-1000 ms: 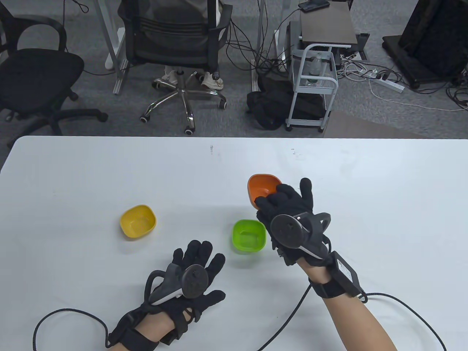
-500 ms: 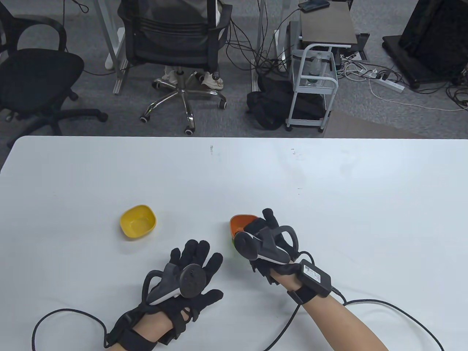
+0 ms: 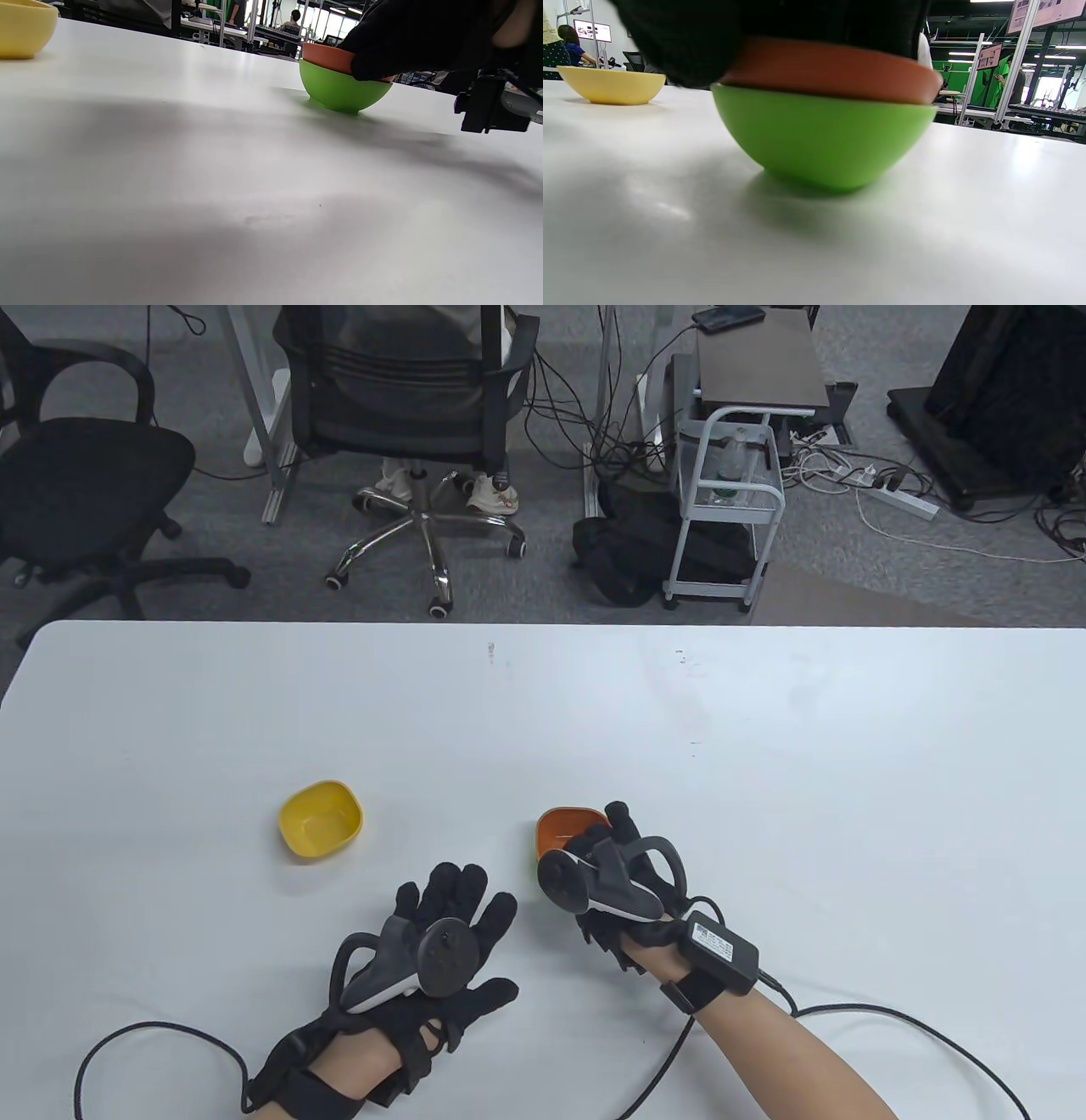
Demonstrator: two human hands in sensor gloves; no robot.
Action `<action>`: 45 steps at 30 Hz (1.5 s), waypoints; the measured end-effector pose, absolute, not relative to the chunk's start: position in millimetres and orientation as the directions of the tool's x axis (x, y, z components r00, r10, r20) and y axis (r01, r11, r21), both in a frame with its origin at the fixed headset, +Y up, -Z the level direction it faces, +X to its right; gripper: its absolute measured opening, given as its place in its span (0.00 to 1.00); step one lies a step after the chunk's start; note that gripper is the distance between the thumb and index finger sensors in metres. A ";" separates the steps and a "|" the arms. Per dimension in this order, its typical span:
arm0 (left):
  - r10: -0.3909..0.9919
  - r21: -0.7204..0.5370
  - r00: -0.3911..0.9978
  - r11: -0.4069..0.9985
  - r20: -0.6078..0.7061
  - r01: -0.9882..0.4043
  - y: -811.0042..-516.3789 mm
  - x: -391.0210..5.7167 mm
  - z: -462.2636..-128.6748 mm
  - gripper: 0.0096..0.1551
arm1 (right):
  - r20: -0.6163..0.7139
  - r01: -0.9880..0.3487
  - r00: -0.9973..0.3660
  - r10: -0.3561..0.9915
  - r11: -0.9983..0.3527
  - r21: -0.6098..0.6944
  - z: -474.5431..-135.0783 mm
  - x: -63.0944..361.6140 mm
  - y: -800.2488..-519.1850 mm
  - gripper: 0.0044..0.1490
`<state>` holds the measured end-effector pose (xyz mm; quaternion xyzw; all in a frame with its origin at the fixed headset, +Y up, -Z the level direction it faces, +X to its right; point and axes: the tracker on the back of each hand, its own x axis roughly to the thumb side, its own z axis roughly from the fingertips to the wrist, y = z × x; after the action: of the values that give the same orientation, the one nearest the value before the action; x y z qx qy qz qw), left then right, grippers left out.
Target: Nest small dish into small dish
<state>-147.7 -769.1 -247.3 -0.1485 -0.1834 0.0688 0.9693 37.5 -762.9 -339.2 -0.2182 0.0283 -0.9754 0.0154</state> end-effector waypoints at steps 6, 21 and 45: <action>0.187 -0.327 0.927 0.942 0.324 -0.076 -770.4 -149.3 -249.3 0.51 | 0.381 0.022 -0.925 -0.019 -1.000 0.003 -341.4 43.3 -760.3 0.28; 0.207 -0.288 0.931 0.950 0.300 -0.119 -762.8 -156.5 -253.4 0.51 | 0.329 -0.219 -0.930 0.162 -0.965 -0.145 -282.5 129.7 -693.3 0.45; 0.197 -0.269 0.947 0.955 0.255 -0.126 -762.5 -158.0 -250.1 0.50 | 0.257 -0.342 -0.912 0.319 -0.938 -0.051 -239.9 200.0 -717.9 0.51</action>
<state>-158.0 -762.5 -250.1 -0.1254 -0.1407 0.0825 0.9786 200.0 -717.9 -239.9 -0.1235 0.0475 -0.9766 -0.1693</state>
